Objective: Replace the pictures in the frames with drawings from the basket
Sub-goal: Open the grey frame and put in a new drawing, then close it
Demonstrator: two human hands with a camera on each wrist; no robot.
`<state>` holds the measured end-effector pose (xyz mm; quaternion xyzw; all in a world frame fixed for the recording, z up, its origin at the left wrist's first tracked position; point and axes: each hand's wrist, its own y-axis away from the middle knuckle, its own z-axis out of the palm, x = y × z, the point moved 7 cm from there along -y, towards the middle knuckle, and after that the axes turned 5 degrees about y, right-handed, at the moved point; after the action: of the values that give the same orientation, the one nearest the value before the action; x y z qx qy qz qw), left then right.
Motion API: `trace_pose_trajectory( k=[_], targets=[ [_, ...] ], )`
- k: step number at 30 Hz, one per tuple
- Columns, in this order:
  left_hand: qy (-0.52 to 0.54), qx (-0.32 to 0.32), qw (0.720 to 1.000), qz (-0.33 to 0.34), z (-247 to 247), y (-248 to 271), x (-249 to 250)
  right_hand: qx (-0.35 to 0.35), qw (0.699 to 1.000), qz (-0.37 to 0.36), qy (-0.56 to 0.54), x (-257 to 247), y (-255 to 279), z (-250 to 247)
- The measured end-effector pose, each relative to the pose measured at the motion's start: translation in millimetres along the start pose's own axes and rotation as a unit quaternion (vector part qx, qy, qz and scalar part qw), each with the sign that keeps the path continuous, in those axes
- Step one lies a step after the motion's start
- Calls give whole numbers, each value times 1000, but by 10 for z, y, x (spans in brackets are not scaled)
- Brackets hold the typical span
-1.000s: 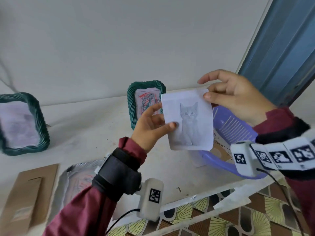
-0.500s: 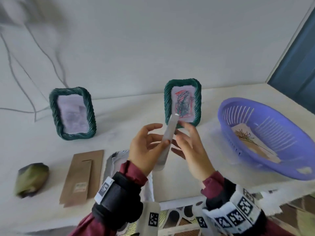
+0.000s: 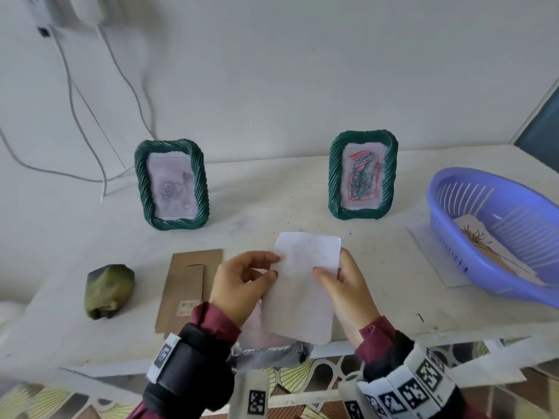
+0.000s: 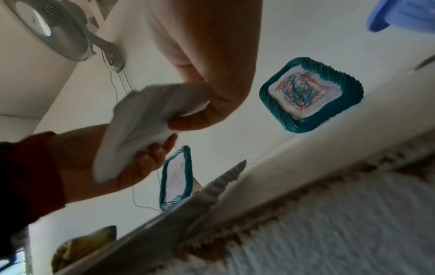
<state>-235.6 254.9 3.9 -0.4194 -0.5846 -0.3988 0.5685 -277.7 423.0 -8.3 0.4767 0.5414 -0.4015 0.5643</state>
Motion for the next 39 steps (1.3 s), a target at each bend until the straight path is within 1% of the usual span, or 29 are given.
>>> trace_pose_trajectory(
  k=[3,5,7,10,15,19,22,25,30,39],
  targets=[
    [-35,40,998,-21,-207,111,-93,7,994,-9,113,84,43,48],
    [-73,48,996,-36,-290,192,-147,14,981,-26,191,110,78,74],
    [-121,49,990,-45,-348,257,-186,10,961,-56,272,104,110,134],
    [-190,56,980,-37,-406,300,-201,-15,923,-103,370,84,143,284],
    [-266,45,962,-33,-431,294,-213,-39,886,-123,445,45,172,429],
    [-288,42,956,-33,-448,259,-227,-53,861,-132,489,63,208,491],
    [-297,39,954,-26,-443,231,-217,-57,857,-123,498,108,206,506],
    [-310,31,950,-21,-436,212,-224,-55,862,-118,489,118,202,502],
    [-303,16,953,-12,-418,196,-226,-46,872,-118,473,121,201,475],
    [-357,-18,934,-17,-333,189,-235,-47,870,-99,480,149,216,459]
  ],
)
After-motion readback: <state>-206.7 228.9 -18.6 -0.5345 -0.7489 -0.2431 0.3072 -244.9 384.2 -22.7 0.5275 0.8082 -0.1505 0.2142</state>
